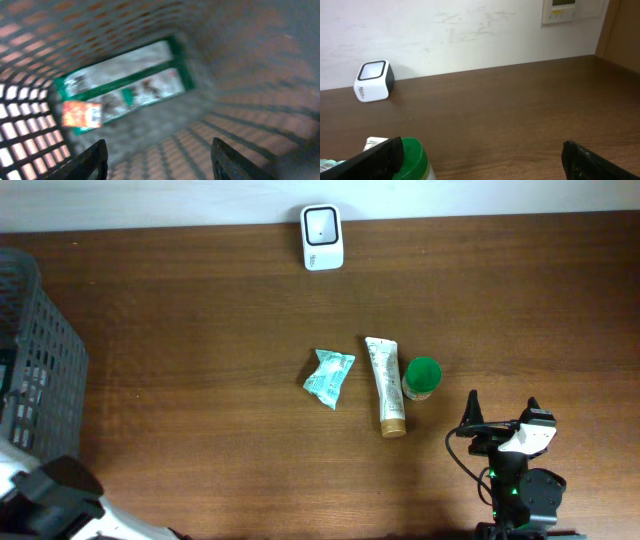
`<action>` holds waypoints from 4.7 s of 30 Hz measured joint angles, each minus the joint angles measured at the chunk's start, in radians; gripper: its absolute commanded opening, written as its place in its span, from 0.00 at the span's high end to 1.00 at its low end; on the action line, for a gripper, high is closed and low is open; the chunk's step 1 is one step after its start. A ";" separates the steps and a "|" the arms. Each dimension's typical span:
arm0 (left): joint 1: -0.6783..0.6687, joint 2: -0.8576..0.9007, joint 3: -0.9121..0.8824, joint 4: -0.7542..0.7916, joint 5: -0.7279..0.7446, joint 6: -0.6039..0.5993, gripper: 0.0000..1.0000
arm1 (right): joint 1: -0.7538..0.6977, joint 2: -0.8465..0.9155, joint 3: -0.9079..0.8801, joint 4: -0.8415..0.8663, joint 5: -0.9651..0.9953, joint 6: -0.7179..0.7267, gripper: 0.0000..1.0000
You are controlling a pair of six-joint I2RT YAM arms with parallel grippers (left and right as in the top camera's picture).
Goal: Scan the item barcode
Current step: 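Reach left gripper into basket and grasp the orange tissue pack, then carry the orange tissue pack out and drop it left of the green packet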
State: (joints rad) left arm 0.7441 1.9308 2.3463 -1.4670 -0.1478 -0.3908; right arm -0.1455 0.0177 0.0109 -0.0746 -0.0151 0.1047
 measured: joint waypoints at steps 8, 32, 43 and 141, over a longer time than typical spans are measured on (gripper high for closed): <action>0.156 0.010 -0.429 0.235 -0.068 -0.022 0.46 | 0.000 0.000 0.000 0.000 0.000 0.000 0.02; 0.160 0.112 -0.832 0.555 -0.326 -0.010 0.46 | 0.000 0.000 0.000 0.000 0.000 -0.001 0.02; 0.159 0.123 -0.836 0.578 -0.359 0.005 1.00 | 0.000 0.000 0.000 0.000 0.000 0.000 0.02; -0.469 -0.166 -0.101 0.175 -0.274 0.051 0.00 | 0.000 0.000 0.000 0.000 0.000 0.000 0.02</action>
State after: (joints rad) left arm 0.2749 1.7653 2.2456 -1.2919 -0.4213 -0.3393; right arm -0.1455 0.0177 0.0109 -0.0746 -0.0151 0.1043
